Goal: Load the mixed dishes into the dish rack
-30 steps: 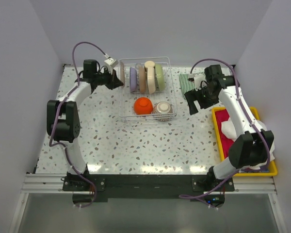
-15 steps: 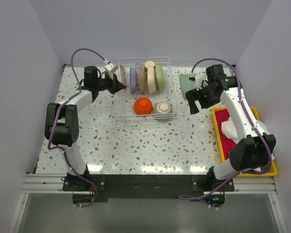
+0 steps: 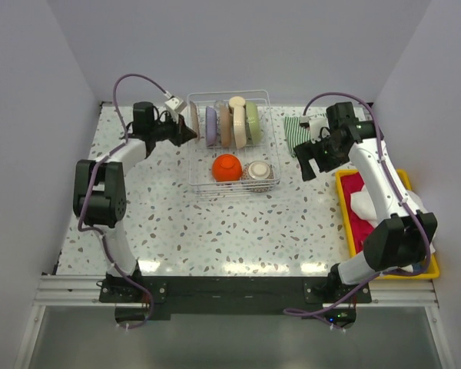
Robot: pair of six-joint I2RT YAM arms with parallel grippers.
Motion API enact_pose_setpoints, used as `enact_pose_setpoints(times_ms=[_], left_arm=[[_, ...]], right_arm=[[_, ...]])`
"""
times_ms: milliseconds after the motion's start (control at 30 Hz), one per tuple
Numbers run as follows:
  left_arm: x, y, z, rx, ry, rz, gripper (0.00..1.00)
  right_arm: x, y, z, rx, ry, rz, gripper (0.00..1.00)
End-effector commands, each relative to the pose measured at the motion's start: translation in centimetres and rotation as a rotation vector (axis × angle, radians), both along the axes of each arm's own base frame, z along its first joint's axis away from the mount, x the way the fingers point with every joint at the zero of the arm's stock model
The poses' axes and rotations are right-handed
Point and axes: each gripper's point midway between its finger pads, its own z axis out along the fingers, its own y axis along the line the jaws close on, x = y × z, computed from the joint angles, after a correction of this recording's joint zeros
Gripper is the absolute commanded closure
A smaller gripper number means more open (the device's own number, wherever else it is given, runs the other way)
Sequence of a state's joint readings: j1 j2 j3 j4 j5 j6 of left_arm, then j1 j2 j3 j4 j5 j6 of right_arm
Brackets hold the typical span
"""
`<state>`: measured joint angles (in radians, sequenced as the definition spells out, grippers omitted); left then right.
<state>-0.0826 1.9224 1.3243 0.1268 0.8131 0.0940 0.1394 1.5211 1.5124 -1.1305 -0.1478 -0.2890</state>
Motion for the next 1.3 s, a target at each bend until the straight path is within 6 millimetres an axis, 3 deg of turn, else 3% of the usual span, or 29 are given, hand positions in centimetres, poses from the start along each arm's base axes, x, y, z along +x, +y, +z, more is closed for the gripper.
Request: enact_pose_setpoints(times_ms=[0,167,267,300,367,433,600,633,700,800,867,900,1000,1067,1267], left_arm=[[1.7,0.9,0.8,0.061,-0.063,-0.028,1.00],[1.0,1.2,-1.0,0.104,0.007,-0.077,0.90],[0.2,1.4,-1.5,0.125,0.007,-0.081,0.74],[0.1,1.5,-1.5,0.136,0.001,-0.079,0.64],[-0.3,1.8,-1.4,0.150,-0.007,-0.070,0.56],[-0.3,2.1,-0.6,0.161,-0.025,-0.045,0.35],[-1.5,3.7,0.5,0.228,-0.008,0.009,0.25],[-2.1,4.4,1.6,0.244,-0.012,0.032,0.24],[-3.1,5.9,2.1,0.248,0.002,0.069,0.00],[-4.9,7.7,5.2,0.280,-0.040,0.132,0.00],[-5.6,8.4,5.6,0.309,-0.035,0.172,0.00],[-6.0,8.6,6.8,0.309,-0.054,0.191,0.00],[-6.3,10.0,8.3,0.322,-0.061,0.308,0.00],[-6.2,11.4,8.4,0.348,-0.055,0.392,0.00],[-6.8,12.0,7.8,0.331,0.015,0.466,0.00]], right_arm=[[0.6,-0.1,0.8,-0.012,-0.028,0.011,0.07],[0.4,-0.1,0.5,-0.010,-0.023,0.010,0.07],[0.5,0.0,0.3,-0.007,-0.021,0.013,0.07],[0.5,0.0,0.2,-0.006,-0.021,0.012,0.07],[0.5,0.1,0.0,0.000,-0.017,0.013,0.07],[0.6,0.3,-0.1,0.004,-0.013,0.017,0.07],[1.3,0.5,-0.1,0.016,-0.017,0.019,0.07],[1.4,0.6,-0.1,0.020,-0.020,0.014,0.07],[2.0,0.8,0.0,0.027,-0.043,0.007,0.05],[2.8,1.1,0.4,0.052,-0.071,-0.019,0.02],[3.6,1.2,0.7,0.058,-0.103,-0.045,0.01],[3.9,1.0,0.8,0.060,-0.112,-0.091,0.01],[5.3,-0.7,1.1,0.008,-0.172,-0.260,0.01],[6.1,-2.6,1.4,-0.065,-0.213,-0.369,0.01],[5.9,-3.5,2.7,-0.077,-0.269,-0.447,0.01]])
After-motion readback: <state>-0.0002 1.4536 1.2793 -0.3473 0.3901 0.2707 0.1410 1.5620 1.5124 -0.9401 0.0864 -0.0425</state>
